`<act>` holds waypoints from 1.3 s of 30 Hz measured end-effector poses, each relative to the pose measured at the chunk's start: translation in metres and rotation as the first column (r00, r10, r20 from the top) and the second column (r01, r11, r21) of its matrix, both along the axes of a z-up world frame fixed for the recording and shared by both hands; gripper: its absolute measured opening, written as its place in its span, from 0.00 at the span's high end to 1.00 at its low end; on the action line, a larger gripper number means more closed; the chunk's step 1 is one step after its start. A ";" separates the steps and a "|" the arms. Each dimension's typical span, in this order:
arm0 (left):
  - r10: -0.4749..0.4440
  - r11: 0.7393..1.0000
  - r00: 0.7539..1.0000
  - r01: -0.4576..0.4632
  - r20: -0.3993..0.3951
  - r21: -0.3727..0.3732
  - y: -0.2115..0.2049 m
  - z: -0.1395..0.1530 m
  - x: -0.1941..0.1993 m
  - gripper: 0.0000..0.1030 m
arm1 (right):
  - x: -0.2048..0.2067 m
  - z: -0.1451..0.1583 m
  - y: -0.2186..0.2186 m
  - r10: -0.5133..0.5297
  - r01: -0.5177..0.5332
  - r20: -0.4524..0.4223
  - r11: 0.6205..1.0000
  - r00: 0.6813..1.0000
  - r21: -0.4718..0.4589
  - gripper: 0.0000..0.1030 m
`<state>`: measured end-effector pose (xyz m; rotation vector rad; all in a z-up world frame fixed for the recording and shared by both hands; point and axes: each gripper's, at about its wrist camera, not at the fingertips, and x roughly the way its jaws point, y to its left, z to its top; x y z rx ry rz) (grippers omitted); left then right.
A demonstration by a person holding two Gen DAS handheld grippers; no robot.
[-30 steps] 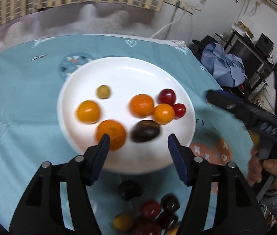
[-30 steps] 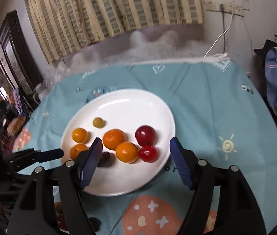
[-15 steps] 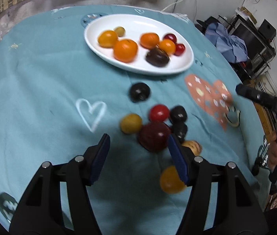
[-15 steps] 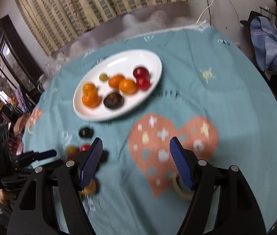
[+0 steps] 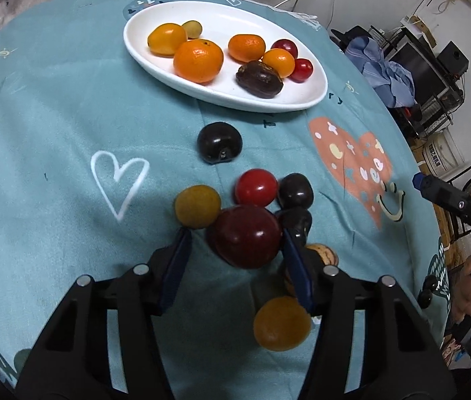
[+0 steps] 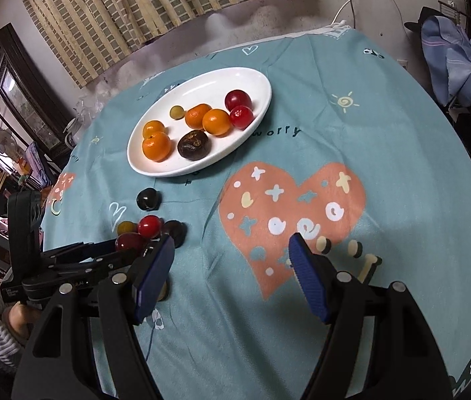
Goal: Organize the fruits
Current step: 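Grasp a large dark red plum with the left gripper while the right grasps a speckled fruit, then carry the plum and speckled fruit onto the white plate and open both grippers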
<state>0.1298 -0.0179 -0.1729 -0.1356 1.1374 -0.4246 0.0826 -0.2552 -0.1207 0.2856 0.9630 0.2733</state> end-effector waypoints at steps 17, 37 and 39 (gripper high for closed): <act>0.039 0.999 0.998 -0.039 0.046 0.005 0.026 0.020 -0.028 0.60 | -0.020 -0.008 0.056 0.194 -0.195 -0.026 0.979 0.981 -0.056 0.31; 0.136 0.990 0.990 -0.136 0.025 0.020 0.063 0.019 -0.069 0.60 | 0.015 -0.052 0.095 0.255 -0.224 -0.194 0.960 0.947 0.167 0.53; 0.126 0.992 0.992 -0.127 0.023 0.021 0.061 0.019 -0.067 0.60 | 0.012 -0.054 0.088 0.247 -0.208 -0.205 0.959 0.947 0.192 0.60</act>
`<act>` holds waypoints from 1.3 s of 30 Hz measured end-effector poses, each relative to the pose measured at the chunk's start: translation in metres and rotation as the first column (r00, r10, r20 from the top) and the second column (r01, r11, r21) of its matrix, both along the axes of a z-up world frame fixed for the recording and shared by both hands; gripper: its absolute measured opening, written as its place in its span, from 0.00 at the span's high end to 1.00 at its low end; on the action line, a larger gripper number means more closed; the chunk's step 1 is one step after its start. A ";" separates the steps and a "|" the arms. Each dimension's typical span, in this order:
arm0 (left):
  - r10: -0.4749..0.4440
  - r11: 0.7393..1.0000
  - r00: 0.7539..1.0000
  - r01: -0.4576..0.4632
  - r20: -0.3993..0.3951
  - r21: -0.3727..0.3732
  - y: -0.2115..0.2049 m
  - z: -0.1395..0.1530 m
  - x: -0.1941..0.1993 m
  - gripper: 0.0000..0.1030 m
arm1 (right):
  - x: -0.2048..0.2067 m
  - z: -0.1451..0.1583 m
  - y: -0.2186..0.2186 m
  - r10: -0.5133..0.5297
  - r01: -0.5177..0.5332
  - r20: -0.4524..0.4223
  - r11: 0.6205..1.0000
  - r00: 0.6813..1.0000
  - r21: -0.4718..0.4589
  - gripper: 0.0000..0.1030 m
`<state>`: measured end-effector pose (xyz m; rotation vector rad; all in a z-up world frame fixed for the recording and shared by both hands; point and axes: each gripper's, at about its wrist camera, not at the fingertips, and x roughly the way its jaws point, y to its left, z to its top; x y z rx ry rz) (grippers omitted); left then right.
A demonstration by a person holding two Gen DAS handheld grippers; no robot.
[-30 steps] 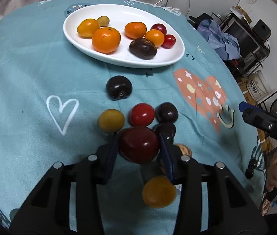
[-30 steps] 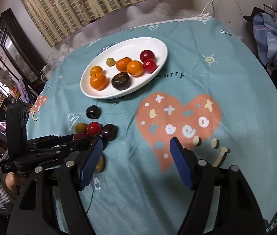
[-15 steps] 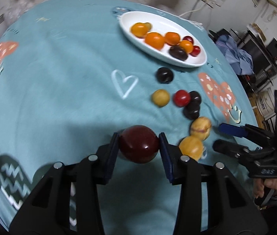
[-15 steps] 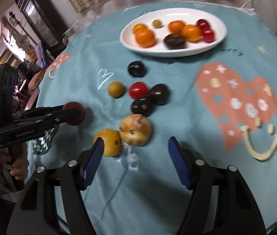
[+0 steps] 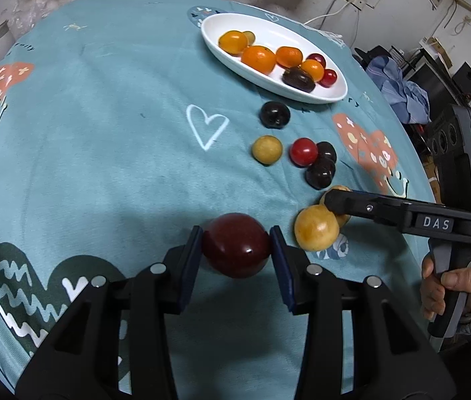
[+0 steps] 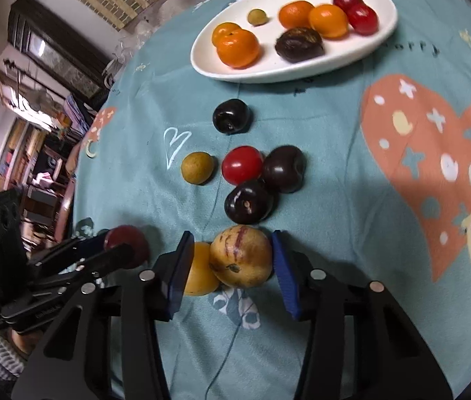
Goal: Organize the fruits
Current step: 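Carry the plum and speckled fruit onto the white plate and open both grippers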
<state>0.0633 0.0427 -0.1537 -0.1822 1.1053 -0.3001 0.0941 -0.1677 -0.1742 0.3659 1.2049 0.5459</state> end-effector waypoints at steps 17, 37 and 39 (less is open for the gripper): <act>-0.052 0.999 0.998 0.052 0.029 0.007 -0.024 0.010 0.022 0.60 | -0.016 0.030 -0.023 -0.012 0.034 0.171 0.992 0.985 -0.124 0.64; -0.150 0.987 0.978 0.156 0.148 -0.028 -0.100 0.020 0.190 0.51 | 0.210 0.074 -0.034 -0.159 0.242 0.389 0.955 0.908 -0.174 0.24; -0.133 0.990 0.978 0.140 0.162 -0.032 -0.098 0.022 0.191 0.46 | 0.214 0.078 -0.032 -0.160 0.255 0.430 0.951 0.889 -0.173 0.20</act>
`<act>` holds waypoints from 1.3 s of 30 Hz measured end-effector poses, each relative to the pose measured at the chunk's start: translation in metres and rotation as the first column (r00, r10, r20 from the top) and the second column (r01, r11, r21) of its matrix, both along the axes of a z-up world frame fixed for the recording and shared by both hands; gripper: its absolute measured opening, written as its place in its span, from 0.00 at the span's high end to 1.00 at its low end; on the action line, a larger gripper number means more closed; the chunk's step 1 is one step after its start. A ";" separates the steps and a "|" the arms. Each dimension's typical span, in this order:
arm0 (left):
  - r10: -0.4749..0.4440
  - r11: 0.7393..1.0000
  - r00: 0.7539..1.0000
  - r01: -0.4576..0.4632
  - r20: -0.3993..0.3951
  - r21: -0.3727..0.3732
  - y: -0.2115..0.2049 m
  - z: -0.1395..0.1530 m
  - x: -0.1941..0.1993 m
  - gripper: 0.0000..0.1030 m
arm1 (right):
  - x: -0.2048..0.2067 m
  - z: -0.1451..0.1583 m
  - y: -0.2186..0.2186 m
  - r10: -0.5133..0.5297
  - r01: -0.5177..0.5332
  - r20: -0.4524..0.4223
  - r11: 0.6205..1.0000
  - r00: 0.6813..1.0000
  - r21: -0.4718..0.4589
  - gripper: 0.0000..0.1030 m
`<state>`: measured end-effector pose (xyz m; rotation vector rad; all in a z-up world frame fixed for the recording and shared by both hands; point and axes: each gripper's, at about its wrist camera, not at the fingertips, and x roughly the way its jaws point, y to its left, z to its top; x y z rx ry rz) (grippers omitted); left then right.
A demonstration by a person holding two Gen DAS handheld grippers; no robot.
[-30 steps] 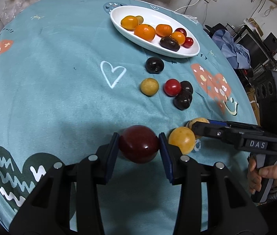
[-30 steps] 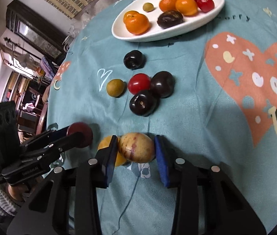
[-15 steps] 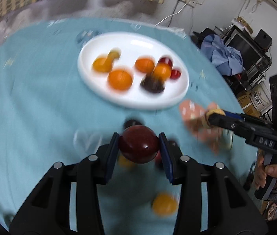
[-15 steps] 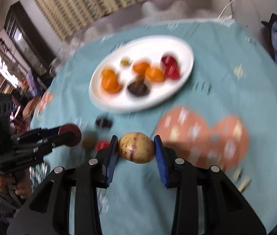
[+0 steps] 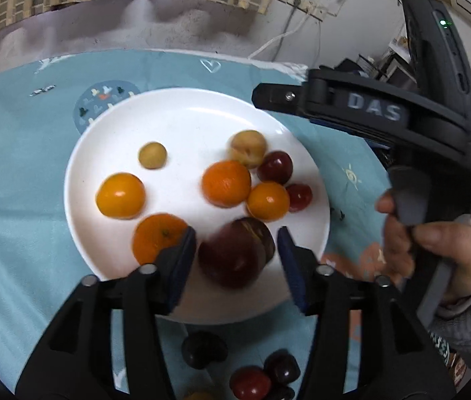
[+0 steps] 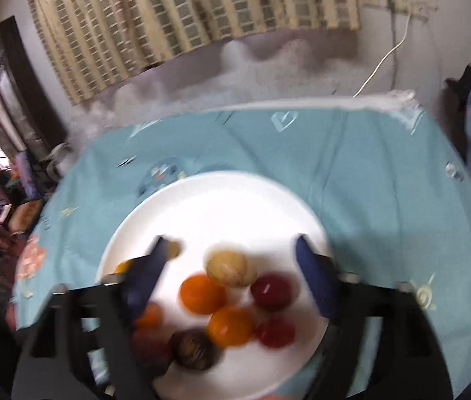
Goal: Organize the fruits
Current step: 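Carry the plum and speckled fruit onto the white plate and open both grippers, then grasp a yellow fruit with the left gripper while the right grasps a dark plum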
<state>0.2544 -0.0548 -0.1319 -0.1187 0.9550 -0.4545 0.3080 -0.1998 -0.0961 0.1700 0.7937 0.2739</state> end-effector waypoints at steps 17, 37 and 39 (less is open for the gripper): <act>0.153 0.987 0.982 -0.147 -0.111 0.056 0.087 -0.011 -0.120 0.46 | -0.186 -0.023 -0.050 -0.076 0.084 -0.099 0.994 0.992 0.073 0.20; 0.002 0.990 0.995 0.011 -0.097 0.137 0.042 -0.033 -0.111 0.62 | -0.243 -0.035 -0.045 -0.036 0.048 -0.180 0.997 0.983 0.060 0.20; -0.009 0.989 0.995 0.024 -0.102 0.144 0.041 -0.037 -0.108 0.64 | -0.243 -0.037 -0.046 -0.041 0.053 -0.187 0.997 0.981 0.061 0.20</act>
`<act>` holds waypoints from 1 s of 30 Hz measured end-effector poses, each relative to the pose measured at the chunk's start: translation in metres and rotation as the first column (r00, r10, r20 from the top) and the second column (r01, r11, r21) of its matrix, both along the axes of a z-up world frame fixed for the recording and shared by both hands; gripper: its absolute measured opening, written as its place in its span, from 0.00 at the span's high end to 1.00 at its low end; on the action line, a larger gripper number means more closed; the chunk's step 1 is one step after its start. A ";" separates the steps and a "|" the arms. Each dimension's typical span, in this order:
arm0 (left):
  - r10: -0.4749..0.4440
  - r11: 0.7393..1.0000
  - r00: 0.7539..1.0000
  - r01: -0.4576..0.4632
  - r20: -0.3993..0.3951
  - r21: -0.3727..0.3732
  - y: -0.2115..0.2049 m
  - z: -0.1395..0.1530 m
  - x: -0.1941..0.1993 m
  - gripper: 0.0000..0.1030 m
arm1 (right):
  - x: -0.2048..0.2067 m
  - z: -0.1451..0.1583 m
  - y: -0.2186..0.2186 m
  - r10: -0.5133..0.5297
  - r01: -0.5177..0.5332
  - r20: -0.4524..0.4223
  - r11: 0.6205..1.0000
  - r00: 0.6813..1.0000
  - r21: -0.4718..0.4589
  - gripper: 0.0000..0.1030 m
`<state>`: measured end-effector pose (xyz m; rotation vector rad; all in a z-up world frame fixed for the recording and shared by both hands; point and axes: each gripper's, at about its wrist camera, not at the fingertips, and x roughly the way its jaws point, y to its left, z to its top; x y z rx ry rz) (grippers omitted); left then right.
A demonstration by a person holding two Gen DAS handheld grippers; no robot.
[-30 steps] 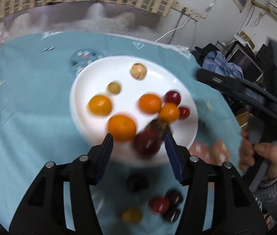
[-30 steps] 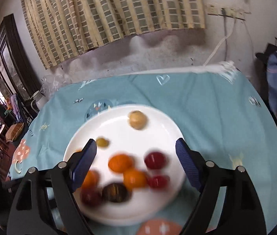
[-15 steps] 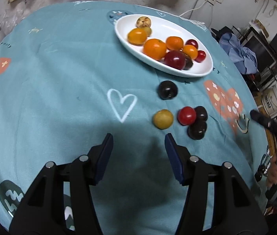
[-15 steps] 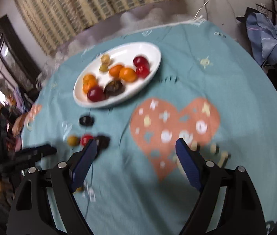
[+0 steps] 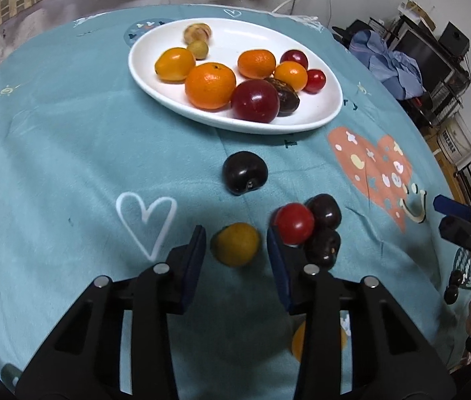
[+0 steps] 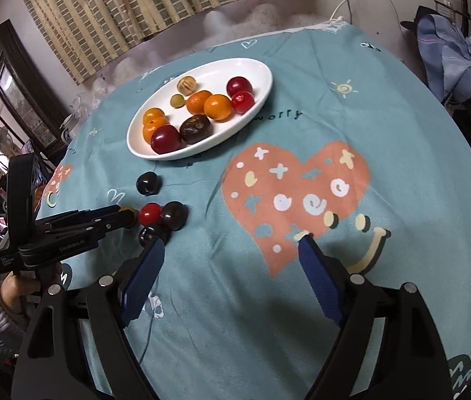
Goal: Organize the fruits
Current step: 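Grasp a yellow fruit with the left gripper while the right grasps a dark plum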
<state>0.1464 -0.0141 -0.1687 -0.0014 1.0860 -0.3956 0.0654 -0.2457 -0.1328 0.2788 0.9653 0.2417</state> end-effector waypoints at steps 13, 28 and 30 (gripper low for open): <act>0.063 0.997 0.998 -0.063 0.004 -0.033 0.028 0.008 -0.029 0.73 | 0.026 -0.006 0.042 0.157 -0.157 -0.002 0.986 0.988 -0.062 0.20; 0.111 0.992 0.994 -0.111 -0.005 -0.053 0.047 0.012 -0.045 0.73 | 0.041 -0.032 0.101 0.309 -0.307 -0.107 0.951 0.945 0.032 0.52; 0.105 0.993 0.994 -0.105 -0.005 -0.055 0.045 0.012 -0.044 0.73 | 0.044 -0.034 0.101 0.290 -0.289 -0.111 0.957 0.950 0.031 0.53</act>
